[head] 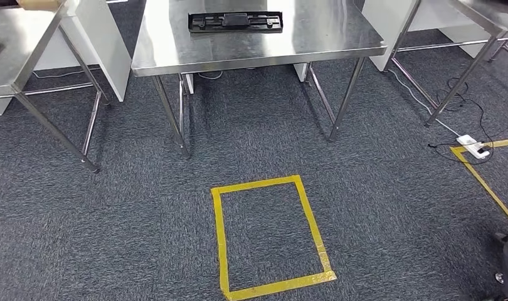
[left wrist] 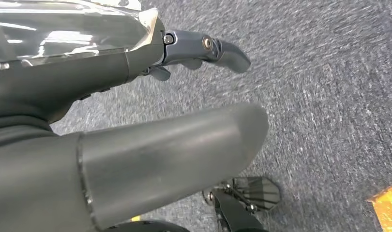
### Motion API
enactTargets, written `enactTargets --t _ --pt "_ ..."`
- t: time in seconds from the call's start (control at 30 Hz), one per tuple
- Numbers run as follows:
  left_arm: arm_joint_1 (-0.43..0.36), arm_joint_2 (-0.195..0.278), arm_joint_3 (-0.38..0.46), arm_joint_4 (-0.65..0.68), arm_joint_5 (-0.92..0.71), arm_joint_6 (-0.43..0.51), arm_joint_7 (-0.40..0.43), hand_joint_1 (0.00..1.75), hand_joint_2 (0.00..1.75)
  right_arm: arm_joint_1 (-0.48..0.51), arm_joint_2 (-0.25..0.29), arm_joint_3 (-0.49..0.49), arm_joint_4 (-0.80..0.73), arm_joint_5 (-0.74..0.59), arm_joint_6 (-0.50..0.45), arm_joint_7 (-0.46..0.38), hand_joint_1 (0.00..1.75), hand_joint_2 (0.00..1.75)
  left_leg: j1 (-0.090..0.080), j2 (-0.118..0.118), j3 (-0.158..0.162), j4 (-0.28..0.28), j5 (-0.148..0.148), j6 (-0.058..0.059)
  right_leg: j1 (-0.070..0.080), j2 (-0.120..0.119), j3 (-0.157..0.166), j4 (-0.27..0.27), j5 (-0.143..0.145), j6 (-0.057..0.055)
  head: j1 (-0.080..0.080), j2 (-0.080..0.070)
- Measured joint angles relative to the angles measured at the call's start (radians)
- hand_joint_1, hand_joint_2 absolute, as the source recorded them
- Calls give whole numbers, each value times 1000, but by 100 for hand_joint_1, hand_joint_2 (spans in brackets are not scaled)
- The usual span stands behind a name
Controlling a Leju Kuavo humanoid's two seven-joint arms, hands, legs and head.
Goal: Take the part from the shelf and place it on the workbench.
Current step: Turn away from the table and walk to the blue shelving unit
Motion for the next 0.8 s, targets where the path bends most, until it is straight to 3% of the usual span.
enactTargets --t 0.07,0.1,0.17,0.2,0.23,0.27,0.3,0.33,0.37,0.43,0.47,0.53,0.57,0.63,0.7,0.73,0.77,0.8 --pt "-2 -3 -2 0 -5 0 2 0 0 -11 -3 0 0 -2 5 9 0 0 3 4 -20 -18 31 9 4 3 -20 22 -25 -1 1 0" --pt "-3 -6 -4 1 -8 0 2 0 0 -16 -5 0 0 -3 9 17 0 0 6 6 -34 -26 46 11 5 4 -36 56 -62 -6 4 0" --pt "-4 -10 -9 1 -17 0 -2 0 0 -29 -9 -1 0 -6 18 33 0 0 5 8 -64 -27 68 13 1 6 -68 169 -147 -14 10 0" --pt "-4 -13 -13 1 -23 2 -4 0 0 -35 -12 -1 0 -8 22 41 0 0 5 10 -79 -26 80 11 -2 7 -78 229 -165 -8 12 0" --pt "-4 -16 -17 1 -30 4 -7 0 0 -43 -16 -1 0 -11 25 48 0 0 5 12 -95 -25 93 8 -4 7 -80 274 -159 5 12 0" --pt "-4 -19 -22 1 -37 6 -8 0 0 -50 -20 -1 -1 -13 29 54 0 0 5 14 -111 -22 106 5 -7 7 -69 294 -133 21 13 0" --pt "-4 -22 -27 1 -44 8 -8 0 0 -58 -24 -1 -1 -16 33 61 0 0 6 15 -127 -17 117 0 -10 7 -40 275 -101 36 13 0" --pt "-5 -24 -33 1 -51 10 -8 0 0 -67 -28 -1 -1 -18 37 68 0 0 7 16 -141 -10 126 -6 -14 7 8 218 -83 44 14 0" --pt "-6 -25 -38 0 -59 10 -8 0 0 -77 -30 -2 -2 -21 40 75 0 0 6 15 -155 -1 134 -12 -13 7 70 134 -88 43 16 0" --pt "-12 -24 -50 0 -72 9 -5 0 0 -98 -30 -2 -2 -24 46 89 0 0 2 14 -173 16 148 -22 -14 9 150 2 -127 24 15 0" --pt "-15 -22 -55 0 -76 6 -3 0 0 -108 -28 -2 -2 -26 49 94 0 0 2 14 -180 22 153 -27 -13 10 163 -18 -142 15 13 0" --pt "-19 -19 -60 0 -80 0 2 0 0 -121 -26 -2 -2 -27 53 104 0 0 5 14 -193 36 155 -39 -22 8 141 1 -143 8 10 0" --pt "-20 -18 -63 0 -82 -2 4 0 0 -127 -26 -3 -2 -27 55 108 0 0 7 13 -203 55 137 -46 -21 7 130 11 -140 3 7 0" --pt "-22 -19 -70 0 -86 -3 7 0 0 -136 -26 -3 -3 -25 60 114 0 0 9 12 -236 139 67 -53 -16 6 111 16 -130 -13 0 0" --pt "-22 -18 -76 0 -89 -4 10 0 0 -144 -26 -3 -3 -20 65 123 0 0 9 10 -273 252 1 -48 -5 5 97 20 -118 -26 -3 0" --pt "-22 -18 -78 0 -90 -5 13 0 0 -148 -26 -3 -3 -18 68 130 0 0 8 9 -277 282 -7 -42 1 5 89 22 -113 -30 -3 0" --pt "-22 -18 -79 0 -90 -6 15 0 0 -152 -27 -3 -3 -16 70 136 0 0 5 8 -262 276 3 -33 8 5 83 24 -109 -34 -3 0" --pt "-22 -18 -81 0 -91 -6 17 0 0 -157 -27 -3 -3 -14 72 141 0 0 1 6 -229 236 26 -22 15 5 79 25 -106 -36 -3 0"
